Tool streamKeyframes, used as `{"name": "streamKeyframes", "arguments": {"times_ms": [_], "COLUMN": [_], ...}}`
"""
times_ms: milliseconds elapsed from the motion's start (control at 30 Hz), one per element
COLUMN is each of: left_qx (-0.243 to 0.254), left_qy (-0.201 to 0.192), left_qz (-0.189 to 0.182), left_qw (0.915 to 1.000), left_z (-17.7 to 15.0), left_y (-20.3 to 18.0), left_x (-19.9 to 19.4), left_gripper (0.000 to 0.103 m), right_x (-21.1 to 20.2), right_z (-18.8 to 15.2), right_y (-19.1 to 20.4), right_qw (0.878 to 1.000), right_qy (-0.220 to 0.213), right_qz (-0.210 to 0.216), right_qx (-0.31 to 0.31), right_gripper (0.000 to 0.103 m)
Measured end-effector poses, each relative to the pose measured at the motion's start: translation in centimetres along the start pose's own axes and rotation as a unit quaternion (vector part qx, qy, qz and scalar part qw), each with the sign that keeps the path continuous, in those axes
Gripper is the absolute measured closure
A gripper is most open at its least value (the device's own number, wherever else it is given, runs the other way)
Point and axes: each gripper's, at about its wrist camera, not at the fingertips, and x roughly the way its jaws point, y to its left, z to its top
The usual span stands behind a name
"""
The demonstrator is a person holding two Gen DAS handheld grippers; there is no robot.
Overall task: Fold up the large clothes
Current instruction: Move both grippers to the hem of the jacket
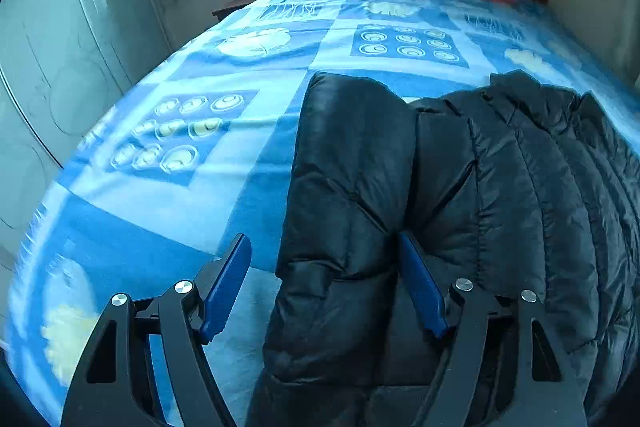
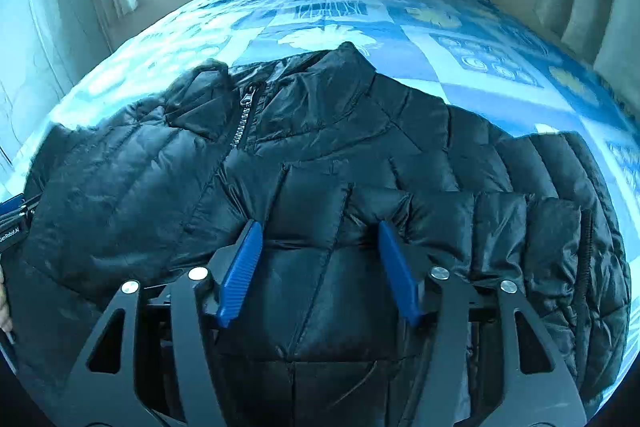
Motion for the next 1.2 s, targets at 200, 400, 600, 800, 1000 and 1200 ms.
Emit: {"name": "streamKeyframes", "arguments": {"times_ms": [200, 400, 600, 800, 1000, 1200], "left_qx": [-0.028, -0.02, -0.062, -0.077, -0.111, -0.103], "left_qy": [-0.012, 0.001, 0.042, 0.068, 0.088, 0.087], "left_qz": [-0.034, -0.066, -0.091, -0.118, -0.151, -0.171], "left_qw": [0.999, 0.9976, 0.993, 0.9877, 0.9783, 0.9761], "left_z": [-2.1, -10.1, -19.3, -26.0, -29.5, -30.9], "left_y": [3.1, 6.9, 10.8, 11.1, 11.3, 10.5], "left_x": [-4.4, -11.0, -16.6, -20.8, -22.2, -23.2], "left_gripper": [0.029, 0.029, 0.029, 0.029, 0.029, 0.029], "right_x": [-7.2, -15.9, -22.4, -27.1, -29.2, -30.3], "right_z": [-2.8, -12.6, -23.1, -30.8, -35.0, -36.5], "right_y": [-2.7, -8.4, -12.0, -12.8, -12.9, -11.2], "right_qw": [1.0, 0.999, 0.994, 0.989, 0.985, 0.986], "right_qy": [-0.021, 0.007, 0.049, 0.068, 0.07, 0.073], "right_qz": [0.018, -0.008, -0.034, -0.035, -0.004, 0.025], "right_qx": [0.009, 0.051, 0.096, 0.128, 0.159, 0.146], "right_gripper": [0.042, 0.039, 0.039, 0.039, 0.038, 0.043]}}
